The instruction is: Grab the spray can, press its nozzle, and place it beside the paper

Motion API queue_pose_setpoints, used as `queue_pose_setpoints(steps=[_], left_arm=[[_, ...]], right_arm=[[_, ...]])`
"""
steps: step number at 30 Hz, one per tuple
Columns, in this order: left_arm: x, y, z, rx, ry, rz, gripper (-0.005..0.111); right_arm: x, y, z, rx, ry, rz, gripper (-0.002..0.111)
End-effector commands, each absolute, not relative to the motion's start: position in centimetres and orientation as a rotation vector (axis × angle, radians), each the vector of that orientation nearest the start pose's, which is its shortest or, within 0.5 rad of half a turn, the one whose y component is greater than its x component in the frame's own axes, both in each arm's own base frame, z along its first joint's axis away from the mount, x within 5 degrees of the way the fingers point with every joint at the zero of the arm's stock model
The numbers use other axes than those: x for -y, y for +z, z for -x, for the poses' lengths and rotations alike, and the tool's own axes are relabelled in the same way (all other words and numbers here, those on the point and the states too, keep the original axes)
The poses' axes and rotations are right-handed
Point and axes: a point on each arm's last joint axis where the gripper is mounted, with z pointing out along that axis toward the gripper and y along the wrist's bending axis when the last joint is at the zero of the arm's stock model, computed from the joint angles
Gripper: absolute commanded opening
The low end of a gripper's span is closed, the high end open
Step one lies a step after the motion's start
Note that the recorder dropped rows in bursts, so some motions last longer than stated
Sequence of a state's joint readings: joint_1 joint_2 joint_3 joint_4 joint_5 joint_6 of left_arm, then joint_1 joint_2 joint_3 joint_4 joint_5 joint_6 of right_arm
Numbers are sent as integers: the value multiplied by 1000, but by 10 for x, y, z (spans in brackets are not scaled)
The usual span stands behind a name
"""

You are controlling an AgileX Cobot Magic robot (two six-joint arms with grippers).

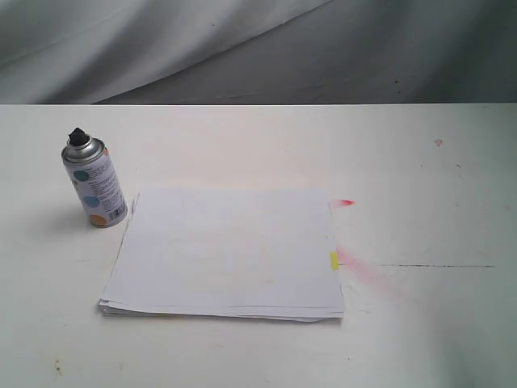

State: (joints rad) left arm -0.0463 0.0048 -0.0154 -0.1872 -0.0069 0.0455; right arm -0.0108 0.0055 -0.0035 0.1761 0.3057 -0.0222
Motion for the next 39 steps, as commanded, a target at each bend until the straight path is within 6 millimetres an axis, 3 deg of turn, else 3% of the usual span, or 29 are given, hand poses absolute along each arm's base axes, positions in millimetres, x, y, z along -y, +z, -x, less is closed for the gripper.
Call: queue_pose_setpoints(steps=[1, 4, 7, 9, 12, 16, 26, 33, 39], left_arm=[[5, 260, -53, -1494, -160, 35, 0], [7, 289, -79, -1600, -166, 42, 0], [10, 307, -125, -1742, -215, 99, 0], [11, 303, -147, -1823, -237, 133, 0], [12, 293, -161, -1890, -250, 161, 0], [13, 284, -170, -1944, -246, 167, 0], [13, 284, -171, -1937, -242, 168, 0], [9, 293, -174, -1824, -264, 242, 0], [10, 283, -184, -1881, -229, 212, 0]], right_arm=[[-4, 186, -54, -1784, 141, -92, 0], [-4, 186, -54, -1784, 141, -92, 0], [-4, 186, -54, -1784, 141, -92, 0], [-4, 186, -54, -1784, 141, -92, 0], [-4, 186, -54, -1784, 141, -92, 0], [-4, 186, -54, -1784, 141, -92, 0], [-4, 186, -54, -1784, 141, -92, 0], [-4, 186, -54, -1784, 141, -92, 0], [-4, 186, -54, -1784, 141, -92, 0]])
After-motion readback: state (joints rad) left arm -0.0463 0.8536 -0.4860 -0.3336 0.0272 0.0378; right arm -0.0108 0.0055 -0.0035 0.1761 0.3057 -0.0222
